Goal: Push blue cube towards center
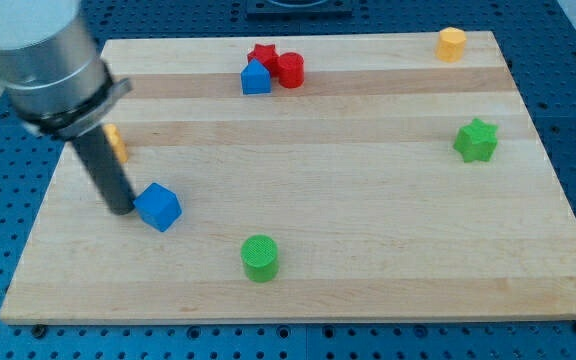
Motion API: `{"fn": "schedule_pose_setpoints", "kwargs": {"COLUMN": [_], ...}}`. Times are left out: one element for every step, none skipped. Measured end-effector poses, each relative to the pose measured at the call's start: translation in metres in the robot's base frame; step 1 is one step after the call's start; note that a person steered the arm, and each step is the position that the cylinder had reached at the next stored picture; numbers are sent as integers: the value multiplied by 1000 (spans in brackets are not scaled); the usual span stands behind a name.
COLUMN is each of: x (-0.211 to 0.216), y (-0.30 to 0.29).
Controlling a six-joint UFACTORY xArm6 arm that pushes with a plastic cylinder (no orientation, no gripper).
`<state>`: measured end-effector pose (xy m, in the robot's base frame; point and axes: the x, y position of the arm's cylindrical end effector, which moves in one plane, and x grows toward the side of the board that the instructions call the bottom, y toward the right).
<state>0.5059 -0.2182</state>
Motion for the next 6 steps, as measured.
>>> {"fn": "schedule_pose_setpoints", "kwargs": {"x": [39, 51, 27, -13, -50, -25], "y": [-31, -21, 12, 42, 62, 45]}}
